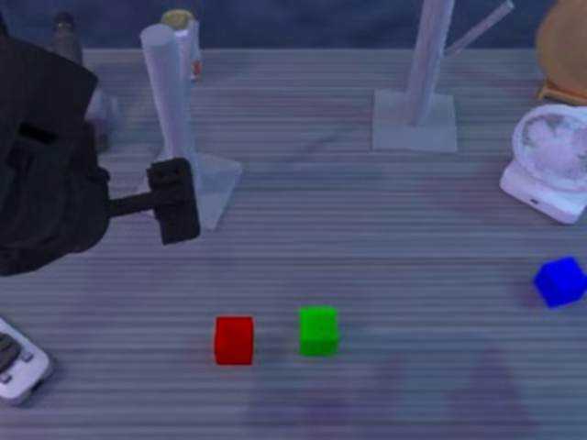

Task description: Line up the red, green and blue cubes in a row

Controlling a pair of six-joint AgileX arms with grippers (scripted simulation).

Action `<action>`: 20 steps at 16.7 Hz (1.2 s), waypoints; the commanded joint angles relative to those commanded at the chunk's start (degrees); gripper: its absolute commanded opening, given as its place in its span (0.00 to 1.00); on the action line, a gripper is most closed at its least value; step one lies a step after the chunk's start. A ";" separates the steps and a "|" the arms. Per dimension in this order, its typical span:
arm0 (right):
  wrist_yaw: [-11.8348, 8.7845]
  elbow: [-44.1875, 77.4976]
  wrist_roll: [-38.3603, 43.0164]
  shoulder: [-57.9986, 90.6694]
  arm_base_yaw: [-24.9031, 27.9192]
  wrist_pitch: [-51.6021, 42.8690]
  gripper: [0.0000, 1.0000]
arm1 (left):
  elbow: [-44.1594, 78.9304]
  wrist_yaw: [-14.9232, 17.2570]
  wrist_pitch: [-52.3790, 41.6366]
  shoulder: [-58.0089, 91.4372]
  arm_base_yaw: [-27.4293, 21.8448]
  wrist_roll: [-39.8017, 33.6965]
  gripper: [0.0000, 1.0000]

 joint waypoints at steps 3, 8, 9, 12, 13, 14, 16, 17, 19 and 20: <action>0.14 10.11 -1.52 16.90 0.87 -8.12 1.00 | -13.95 -0.03 8.73 -16.85 6.63 6.61 1.00; 0.23 25.54 -3.70 39.74 2.20 -20.04 1.00 | -34.69 0.33 23.20 -44.48 16.57 18.02 1.00; 0.22 28.07 -4.03 43.23 2.40 -21.84 1.00 | -38.10 0.46 25.84 -49.45 18.25 20.10 1.00; 0.15 34.90 -4.87 52.69 2.93 -26.43 1.00 | -46.35 0.88 32.77 -61.99 22.45 25.50 1.00; 0.13 36.73 -5.09 55.18 3.06 -27.58 1.00 | -48.38 1.00 34.62 -65.11 23.51 26.92 1.00; 0.10 38.25 -5.27 57.15 3.16 -28.51 1.00 | -50.03 1.11 36.19 -67.63 24.38 28.11 1.00; 0.05 40.21 -5.50 59.50 3.30 -29.67 1.00 | -52.11 1.24 38.31 -70.86 25.50 29.70 1.00; 0.03 40.62 -5.54 59.91 3.33 -29.90 1.00 | -52.51 1.27 38.74 -71.50 25.72 30.02 1.00; 0.03 40.64 -5.55 59.93 3.33 -29.92 1.00 | -52.55 1.27 38.79 -71.58 25.74 30.06 1.00; 0.03 40.64 -5.55 59.93 3.33 -29.92 1.00 | -52.55 1.27 38.79 -71.58 25.74 30.06 1.00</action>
